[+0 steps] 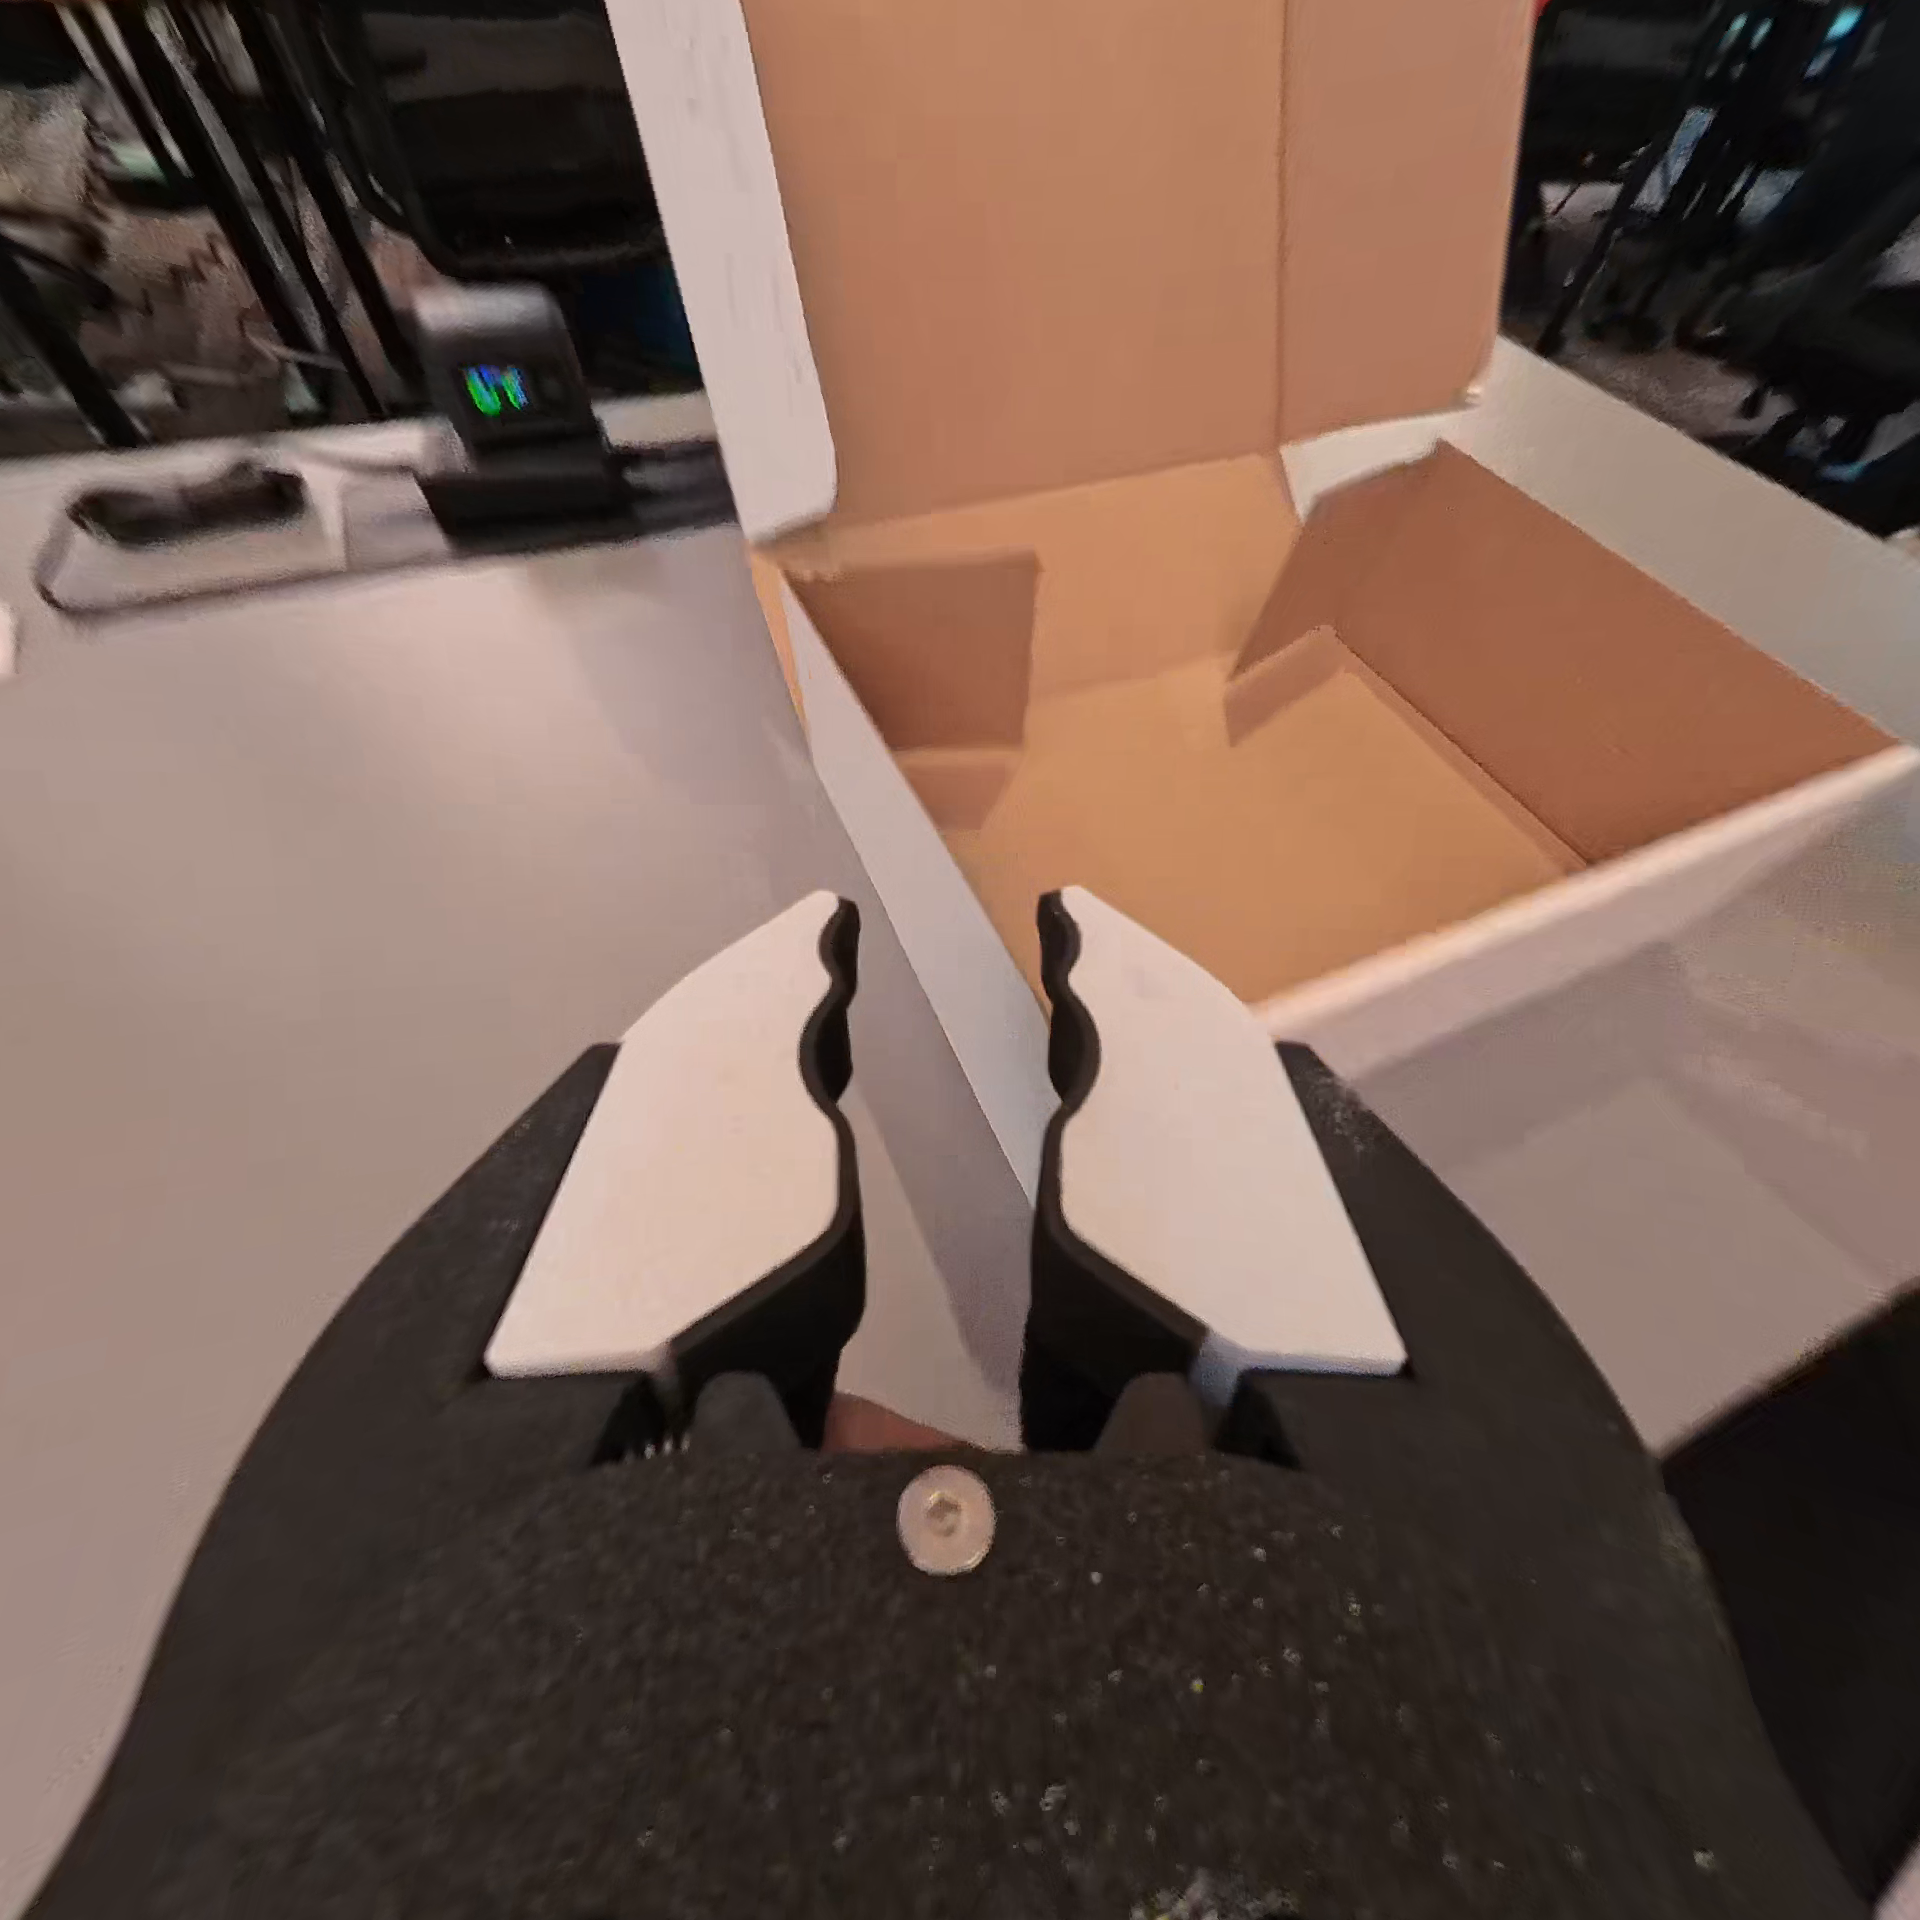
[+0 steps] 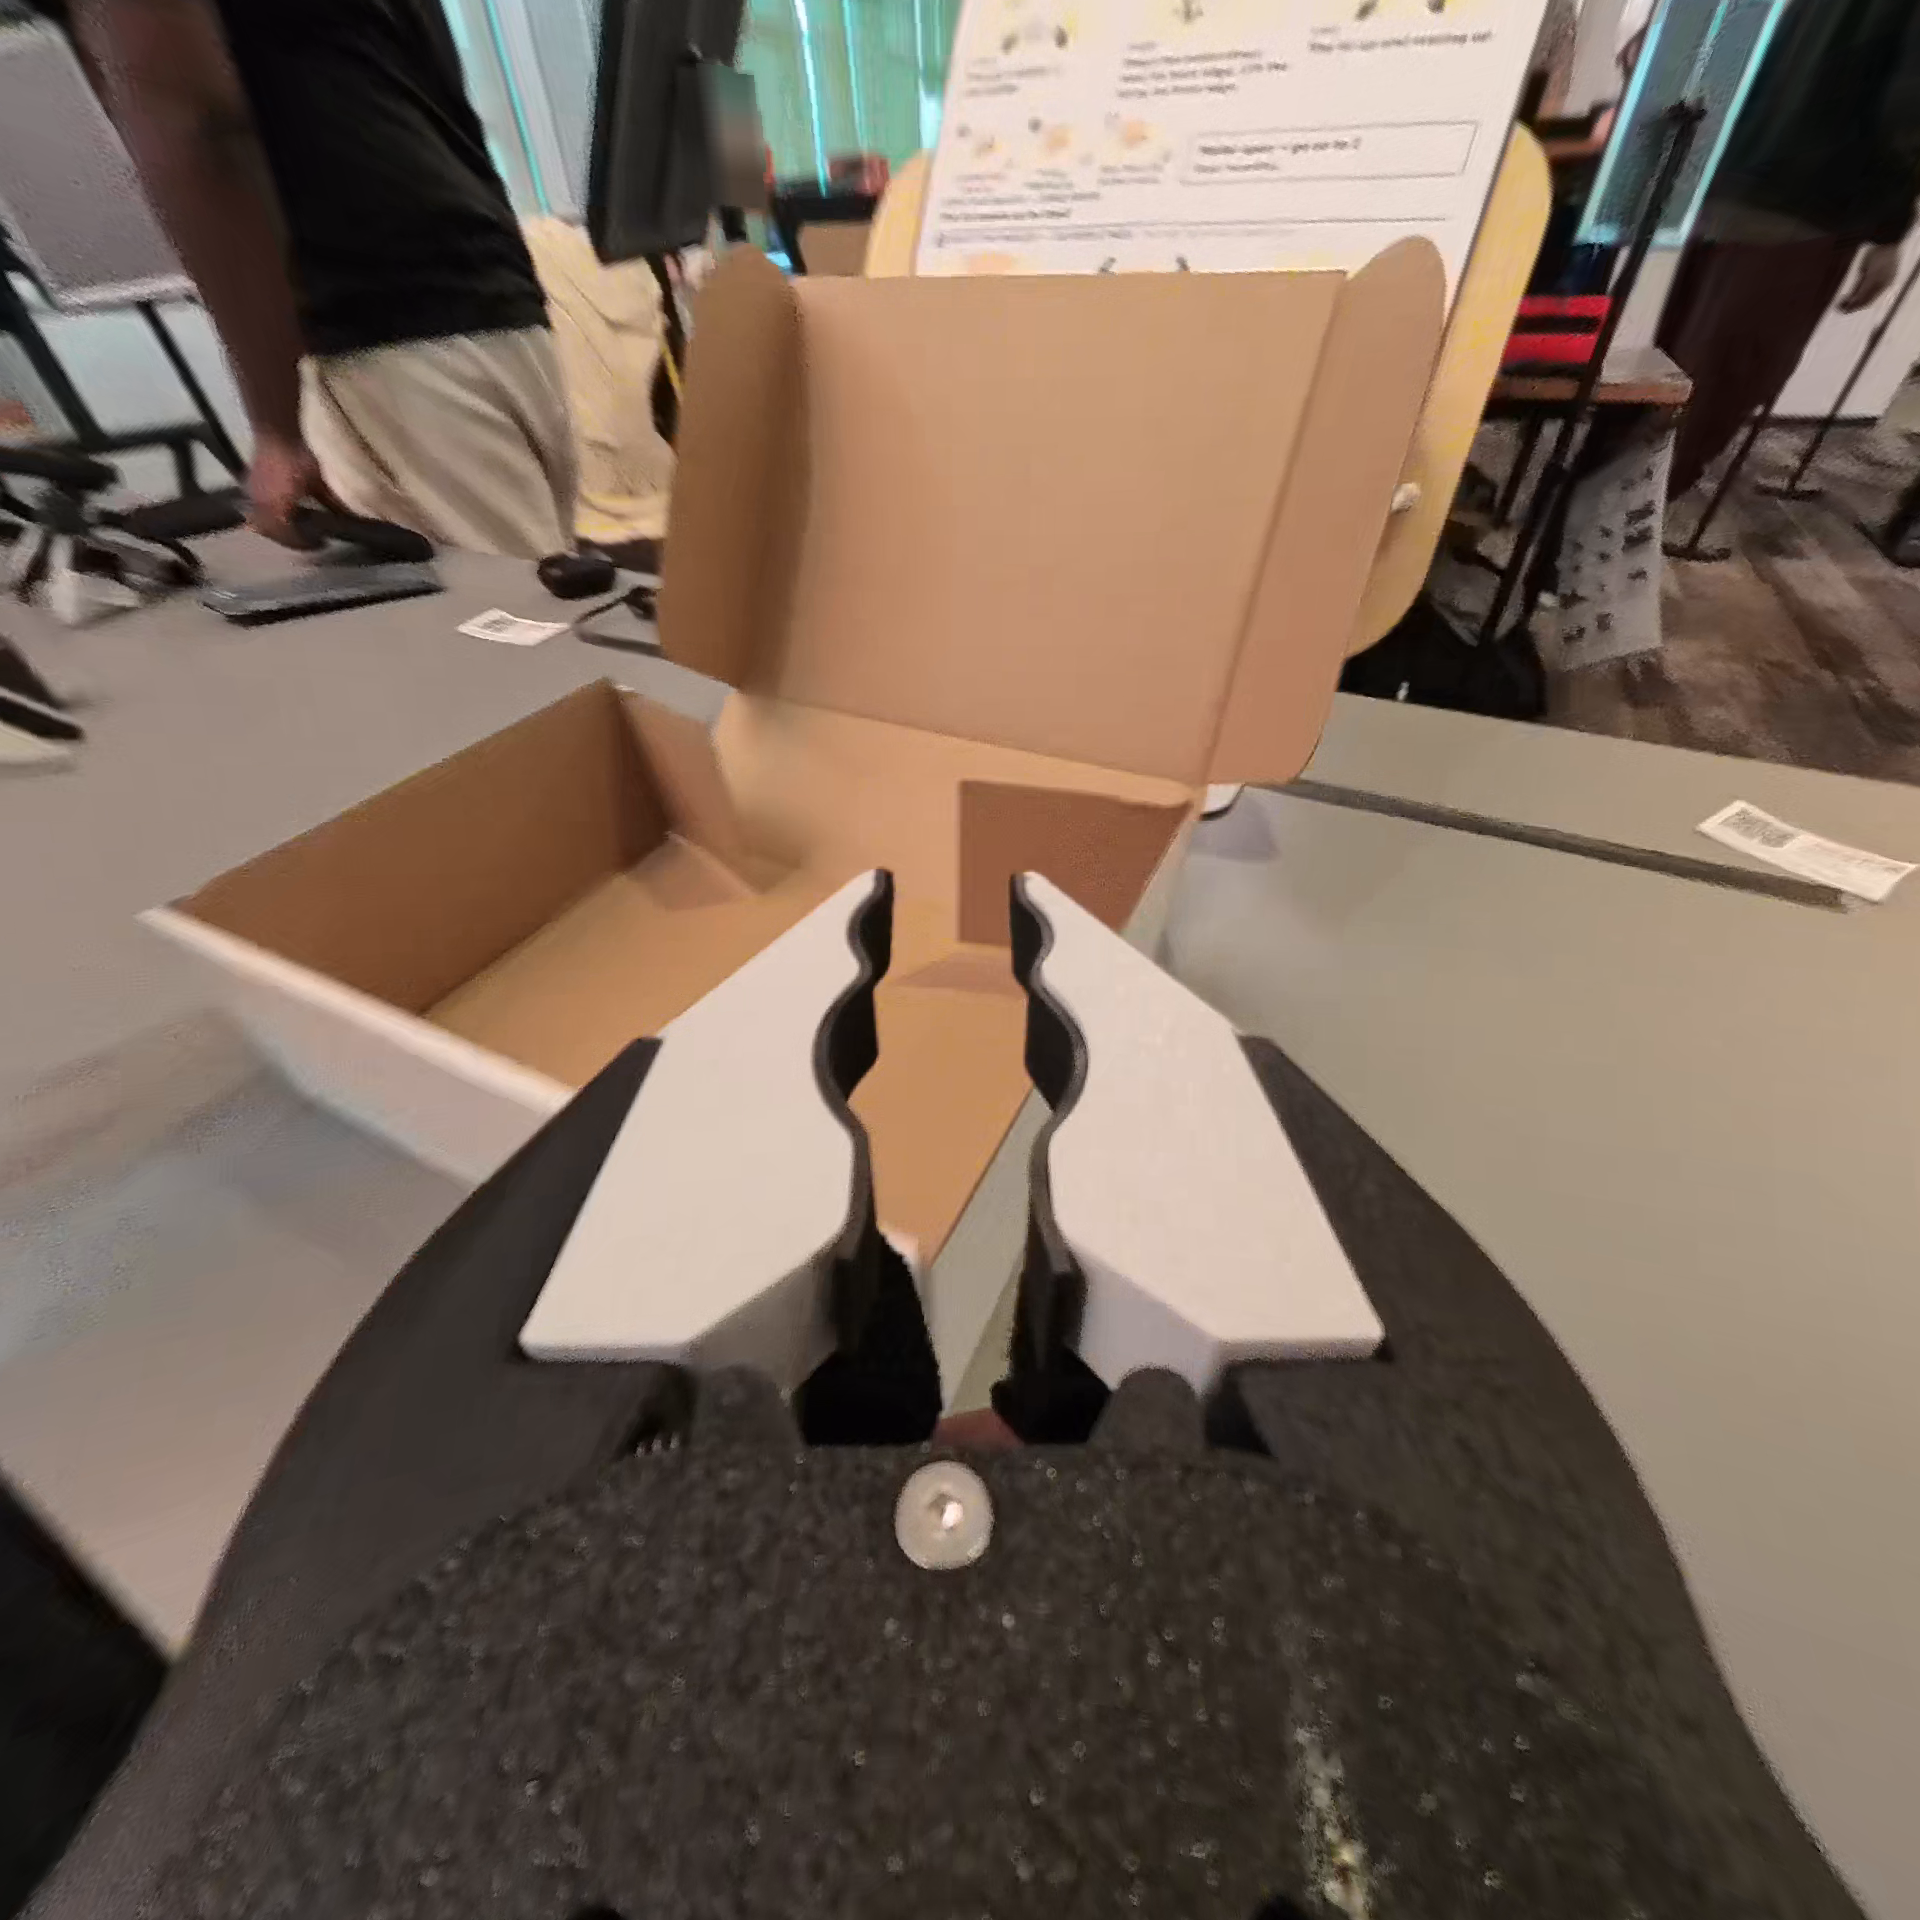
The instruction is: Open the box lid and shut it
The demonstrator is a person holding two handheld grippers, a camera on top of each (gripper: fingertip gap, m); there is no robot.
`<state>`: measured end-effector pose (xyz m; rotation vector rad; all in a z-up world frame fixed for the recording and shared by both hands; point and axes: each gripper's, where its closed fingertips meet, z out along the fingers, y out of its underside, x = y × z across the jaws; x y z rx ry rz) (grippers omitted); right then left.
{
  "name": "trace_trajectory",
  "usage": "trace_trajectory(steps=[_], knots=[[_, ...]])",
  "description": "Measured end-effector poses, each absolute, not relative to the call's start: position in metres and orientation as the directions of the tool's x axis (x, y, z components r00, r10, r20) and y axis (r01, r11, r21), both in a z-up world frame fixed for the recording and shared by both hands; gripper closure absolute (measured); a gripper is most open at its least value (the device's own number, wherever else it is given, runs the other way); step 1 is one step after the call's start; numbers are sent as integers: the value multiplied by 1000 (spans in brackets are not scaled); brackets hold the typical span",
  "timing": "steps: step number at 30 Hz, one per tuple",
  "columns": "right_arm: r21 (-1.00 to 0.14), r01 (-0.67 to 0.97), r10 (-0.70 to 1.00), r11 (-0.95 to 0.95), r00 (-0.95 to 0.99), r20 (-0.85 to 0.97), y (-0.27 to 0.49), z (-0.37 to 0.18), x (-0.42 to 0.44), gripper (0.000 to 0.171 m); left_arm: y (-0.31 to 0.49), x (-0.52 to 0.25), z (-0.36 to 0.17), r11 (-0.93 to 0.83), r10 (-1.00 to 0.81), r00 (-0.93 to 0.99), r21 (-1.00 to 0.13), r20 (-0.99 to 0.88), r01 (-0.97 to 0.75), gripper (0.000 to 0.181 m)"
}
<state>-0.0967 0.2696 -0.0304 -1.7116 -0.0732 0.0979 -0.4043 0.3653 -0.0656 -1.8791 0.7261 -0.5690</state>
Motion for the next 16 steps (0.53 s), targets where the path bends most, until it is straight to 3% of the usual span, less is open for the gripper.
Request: trace_trajectory(steps=[1, 5, 9, 16], knots=[[-993, -34, 115, -117, 992, -48, 252, -37, -106, 150, 347, -410, -79, -345, -704, 702, -914, 103, -212, 148], [-989, -90, 193, -114, 975, -111, 201, -76, -147, 144, 288, -426, -115, -400, -693, 693, -906, 200, -139, 148], [-982, -169, 152, -84, 972, -180, 174, -98, -150, 143, 271, -432, -116, -306, -663, 731, -949, 159, -71, 148], [-980, -169, 92, -110, 980, -179, 184, -107, -112, 142, 277, -422, -122, -200, -666, 746, -964, 3, -175, 149]])
